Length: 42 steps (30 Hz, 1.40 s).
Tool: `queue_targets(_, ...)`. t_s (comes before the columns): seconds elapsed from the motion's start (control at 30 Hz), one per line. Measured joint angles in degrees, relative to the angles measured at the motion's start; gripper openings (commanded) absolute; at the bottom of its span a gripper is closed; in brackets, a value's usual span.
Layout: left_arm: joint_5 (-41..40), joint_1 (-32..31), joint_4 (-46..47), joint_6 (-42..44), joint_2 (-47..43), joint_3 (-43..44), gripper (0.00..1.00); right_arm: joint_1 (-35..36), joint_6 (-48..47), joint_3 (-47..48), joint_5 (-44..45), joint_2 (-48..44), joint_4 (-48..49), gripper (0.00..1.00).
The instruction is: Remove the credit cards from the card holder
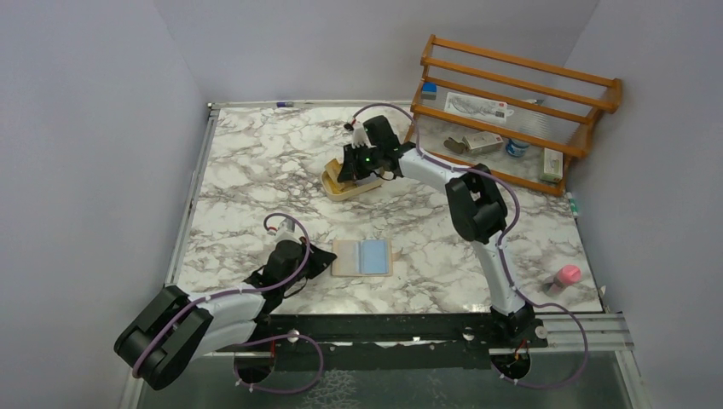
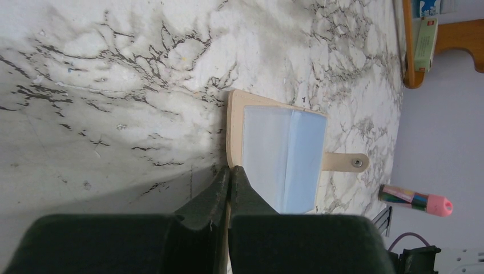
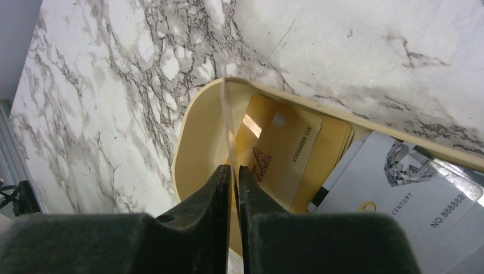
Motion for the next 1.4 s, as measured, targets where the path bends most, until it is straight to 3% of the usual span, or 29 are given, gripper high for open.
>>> queue_targets(0.1, -0.02, 0.00, -0.31, -0.02, -0.09, -0.02, 0.00, 0.17, -0.79, 0.20, -0.44, 0.04, -1.11, 0.37)
queue_targets(0.37, -0.04, 0.00, -0.63, 0.00, -0.09, -0.02, 0.00, 0.35, -2.67, 1.92, -0.48, 0.37, -4.37, 0.59)
queue_targets(0.63, -0.04, 0.00, -1.84, 0.20, -0.66, 0.00, 0.00, -0.42, -2.67, -0.74, 9.64, -4.81, -4.66, 0.63)
queue_targets(0.8, -1.14, 0.00, -11.67, 1.84, -6.43, 2.86, 0.00, -1.77, -0.20, -12.87, 14.43, -21.33, 0.15, 0.64)
queue_targets(1.0, -5.53, -0.11, -25.97, 5.68, -15.02, 11.72, 0.00, -0.59, 5.09, -31.19, 12.46, -40.59, 11.82, 0.64)
queue_targets(1.23, -6.80, -0.28, -30.05, 6.91, -11.52, 14.12, 0.00, 12.33, 14.73, -43.25, 7.69, -34.56, 21.35, 0.64)
queue_targets(1.4, -7.41, -1.38, -31.28, 6.91, -10.12, 14.14, 0.00, 13.49, 24.17, -48.70, 3.32, -27.32, 29.24, 0.64)
